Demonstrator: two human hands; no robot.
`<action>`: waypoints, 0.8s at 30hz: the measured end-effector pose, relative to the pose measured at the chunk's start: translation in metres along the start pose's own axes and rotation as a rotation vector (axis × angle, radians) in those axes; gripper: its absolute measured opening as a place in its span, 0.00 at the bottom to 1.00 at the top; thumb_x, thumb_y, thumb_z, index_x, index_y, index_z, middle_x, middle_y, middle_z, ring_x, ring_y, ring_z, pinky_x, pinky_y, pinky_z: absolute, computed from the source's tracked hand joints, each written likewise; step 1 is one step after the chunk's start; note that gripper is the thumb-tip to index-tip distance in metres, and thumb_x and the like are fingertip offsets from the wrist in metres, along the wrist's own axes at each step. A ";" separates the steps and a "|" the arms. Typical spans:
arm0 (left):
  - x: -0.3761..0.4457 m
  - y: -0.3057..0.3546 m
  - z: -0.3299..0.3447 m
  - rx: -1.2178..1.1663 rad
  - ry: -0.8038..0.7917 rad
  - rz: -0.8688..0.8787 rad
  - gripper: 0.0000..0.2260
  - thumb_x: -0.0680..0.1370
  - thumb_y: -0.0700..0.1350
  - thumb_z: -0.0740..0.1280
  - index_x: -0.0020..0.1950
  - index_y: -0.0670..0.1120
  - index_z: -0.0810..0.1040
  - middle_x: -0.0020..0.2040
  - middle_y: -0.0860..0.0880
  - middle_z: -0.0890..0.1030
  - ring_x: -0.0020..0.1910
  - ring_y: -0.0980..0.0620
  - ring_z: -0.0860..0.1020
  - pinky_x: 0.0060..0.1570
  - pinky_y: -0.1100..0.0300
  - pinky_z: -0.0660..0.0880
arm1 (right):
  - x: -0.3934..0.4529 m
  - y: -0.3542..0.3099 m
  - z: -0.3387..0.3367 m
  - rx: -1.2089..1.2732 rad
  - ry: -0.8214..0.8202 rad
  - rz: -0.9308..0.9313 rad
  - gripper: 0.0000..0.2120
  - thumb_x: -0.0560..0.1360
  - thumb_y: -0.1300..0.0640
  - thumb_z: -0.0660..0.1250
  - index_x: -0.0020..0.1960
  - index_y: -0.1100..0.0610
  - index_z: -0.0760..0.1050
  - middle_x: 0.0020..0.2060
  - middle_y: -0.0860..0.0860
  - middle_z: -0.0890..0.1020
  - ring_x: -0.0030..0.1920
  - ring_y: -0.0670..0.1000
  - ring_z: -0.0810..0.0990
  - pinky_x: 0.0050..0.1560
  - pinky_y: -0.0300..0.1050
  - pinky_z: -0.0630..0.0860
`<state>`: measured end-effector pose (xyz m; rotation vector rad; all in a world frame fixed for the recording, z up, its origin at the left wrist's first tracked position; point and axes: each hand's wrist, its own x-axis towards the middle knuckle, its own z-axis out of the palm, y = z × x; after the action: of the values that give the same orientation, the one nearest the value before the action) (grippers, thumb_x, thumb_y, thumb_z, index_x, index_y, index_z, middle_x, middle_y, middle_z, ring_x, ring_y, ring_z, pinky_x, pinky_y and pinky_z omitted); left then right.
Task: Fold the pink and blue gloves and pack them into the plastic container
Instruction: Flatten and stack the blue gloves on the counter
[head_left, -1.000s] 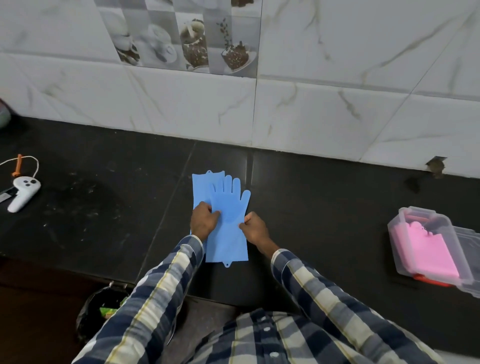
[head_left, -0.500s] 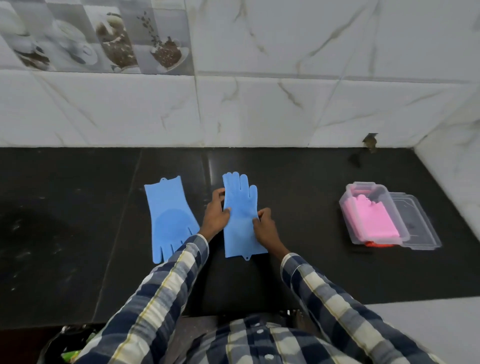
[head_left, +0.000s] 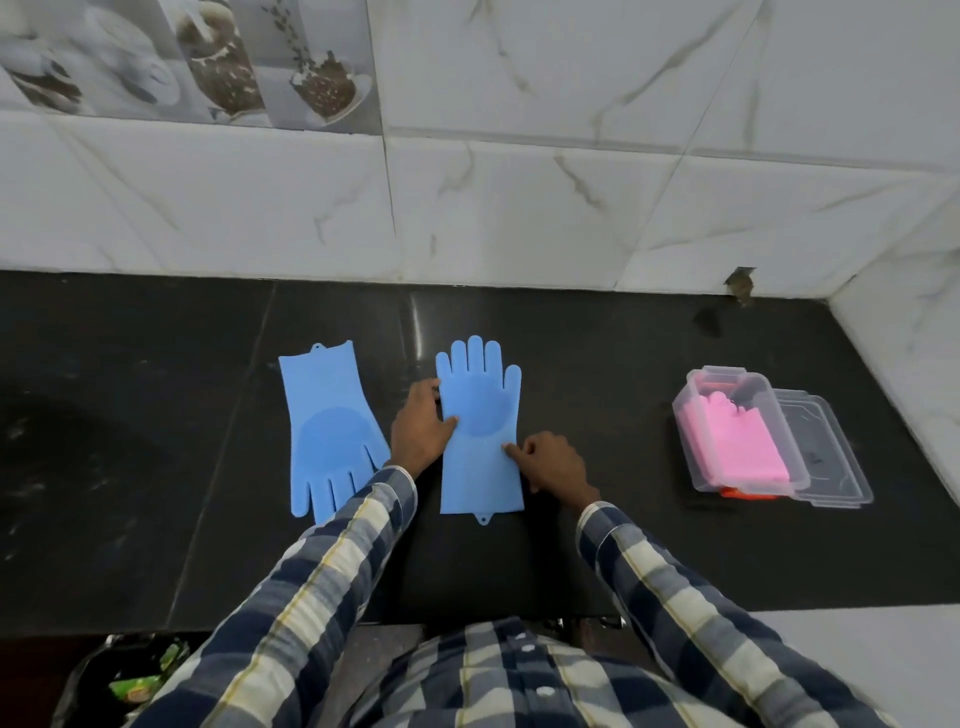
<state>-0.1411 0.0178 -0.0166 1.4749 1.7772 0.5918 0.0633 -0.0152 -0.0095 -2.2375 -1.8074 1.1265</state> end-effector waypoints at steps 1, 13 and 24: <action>0.000 -0.003 -0.003 0.036 0.020 -0.001 0.19 0.83 0.46 0.72 0.72 0.45 0.74 0.71 0.46 0.77 0.68 0.45 0.81 0.72 0.46 0.78 | 0.001 0.000 0.000 -0.047 0.051 -0.003 0.22 0.84 0.41 0.63 0.42 0.56 0.75 0.38 0.53 0.81 0.38 0.54 0.81 0.46 0.49 0.80; -0.005 -0.054 -0.069 0.125 0.478 -0.558 0.30 0.80 0.47 0.73 0.78 0.40 0.66 0.79 0.38 0.65 0.79 0.35 0.65 0.76 0.38 0.65 | 0.005 -0.059 0.014 0.102 0.052 -0.266 0.15 0.87 0.51 0.61 0.45 0.58 0.72 0.49 0.60 0.84 0.49 0.57 0.84 0.58 0.52 0.82; -0.005 -0.071 -0.101 -0.315 0.314 -0.384 0.18 0.85 0.44 0.67 0.75 0.42 0.75 0.73 0.41 0.79 0.70 0.38 0.79 0.75 0.41 0.74 | 0.003 -0.092 0.024 0.230 -0.040 -0.352 0.12 0.86 0.57 0.63 0.58 0.65 0.80 0.52 0.60 0.85 0.54 0.59 0.86 0.63 0.59 0.82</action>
<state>-0.2635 0.0068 -0.0061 0.8330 2.0254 0.8868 -0.0258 0.0067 0.0145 -1.7011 -1.8778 1.2365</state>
